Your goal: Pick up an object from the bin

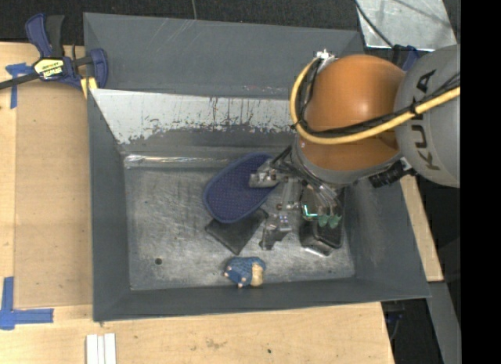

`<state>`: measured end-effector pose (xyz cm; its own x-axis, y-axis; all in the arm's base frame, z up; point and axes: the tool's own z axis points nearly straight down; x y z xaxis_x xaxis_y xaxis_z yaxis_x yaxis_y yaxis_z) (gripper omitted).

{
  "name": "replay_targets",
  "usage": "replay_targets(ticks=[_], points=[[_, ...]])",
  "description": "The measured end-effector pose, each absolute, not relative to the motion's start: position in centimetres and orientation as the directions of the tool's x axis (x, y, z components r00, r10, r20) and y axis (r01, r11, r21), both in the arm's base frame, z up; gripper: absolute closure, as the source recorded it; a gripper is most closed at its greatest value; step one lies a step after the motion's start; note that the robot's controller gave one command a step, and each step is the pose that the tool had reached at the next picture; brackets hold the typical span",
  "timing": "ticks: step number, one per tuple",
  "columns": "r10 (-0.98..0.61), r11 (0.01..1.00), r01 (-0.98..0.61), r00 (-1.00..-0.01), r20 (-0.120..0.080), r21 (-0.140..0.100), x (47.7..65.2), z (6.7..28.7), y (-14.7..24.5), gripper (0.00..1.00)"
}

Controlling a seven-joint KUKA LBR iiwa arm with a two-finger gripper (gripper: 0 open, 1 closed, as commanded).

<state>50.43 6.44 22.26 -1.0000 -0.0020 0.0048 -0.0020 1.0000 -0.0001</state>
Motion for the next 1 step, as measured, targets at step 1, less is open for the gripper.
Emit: replay_targets(ticks=[1], points=[[-0.025, 1.000, -0.025, -1.000, -0.013, 0.002, 53.47, 8.92, 6.47, 0.00]])
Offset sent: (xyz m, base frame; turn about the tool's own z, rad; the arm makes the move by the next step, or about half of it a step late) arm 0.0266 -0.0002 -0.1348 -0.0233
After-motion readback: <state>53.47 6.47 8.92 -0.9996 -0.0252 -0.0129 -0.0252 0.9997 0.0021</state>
